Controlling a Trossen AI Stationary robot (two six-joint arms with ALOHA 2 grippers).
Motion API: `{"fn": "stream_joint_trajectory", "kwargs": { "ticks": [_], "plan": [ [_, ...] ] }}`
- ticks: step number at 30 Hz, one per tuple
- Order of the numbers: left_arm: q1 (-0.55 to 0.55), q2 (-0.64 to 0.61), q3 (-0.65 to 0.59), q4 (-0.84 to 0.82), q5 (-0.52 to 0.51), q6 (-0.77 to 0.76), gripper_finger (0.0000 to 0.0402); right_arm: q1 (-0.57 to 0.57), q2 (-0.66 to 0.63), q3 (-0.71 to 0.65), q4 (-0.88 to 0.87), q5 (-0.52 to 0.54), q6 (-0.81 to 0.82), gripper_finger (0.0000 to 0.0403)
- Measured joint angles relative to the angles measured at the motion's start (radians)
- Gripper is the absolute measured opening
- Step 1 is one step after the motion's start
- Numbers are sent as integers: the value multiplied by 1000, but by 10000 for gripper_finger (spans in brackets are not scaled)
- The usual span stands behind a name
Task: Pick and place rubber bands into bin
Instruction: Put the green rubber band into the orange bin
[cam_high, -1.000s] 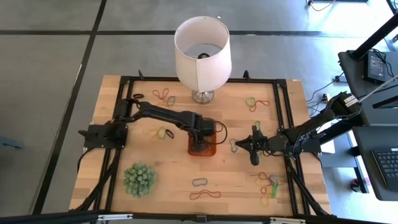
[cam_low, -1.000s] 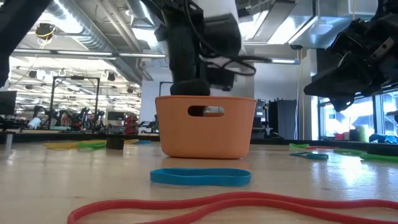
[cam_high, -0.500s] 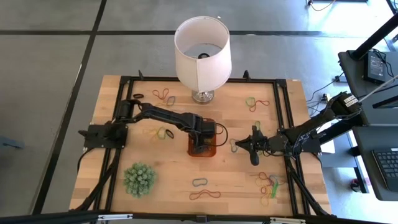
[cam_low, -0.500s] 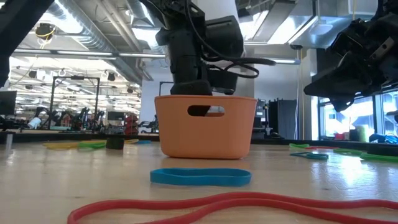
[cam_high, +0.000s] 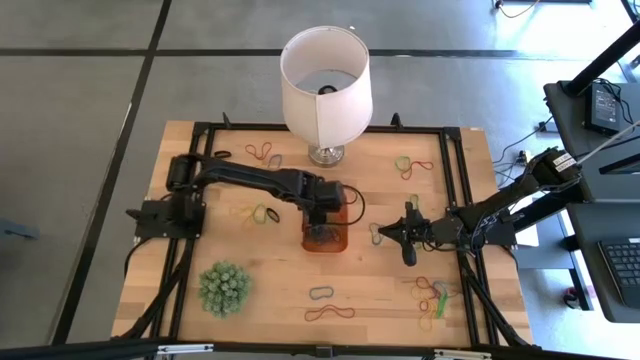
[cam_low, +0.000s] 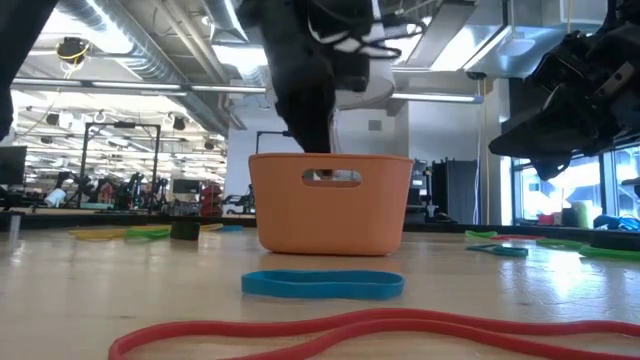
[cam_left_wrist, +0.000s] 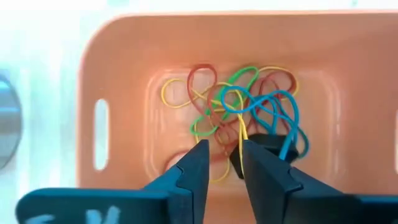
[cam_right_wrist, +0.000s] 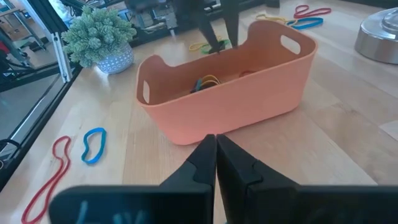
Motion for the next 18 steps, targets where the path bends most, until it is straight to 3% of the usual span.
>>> {"fn": "stream_joint_trajectory", "kwargs": {
  "ticks": [4, 8, 11, 18],
  "plan": [
    [0, -67, -19, -19, -7, 39, 70, 0, 0, 0, -2, 0, 1, 16],
    [0, -181, -122, 20, 0, 92, 40, 0, 0, 0, -4, 0, 6, 16],
    [0, -301, -248, 67, 9, 67, 9, 0, 0, 0, -6, 0, 8, 16],
    [-1, -614, -601, 248, 8, -50, 1, 0, 0, 0, -7, 0, 4, 16]
  ]
}}
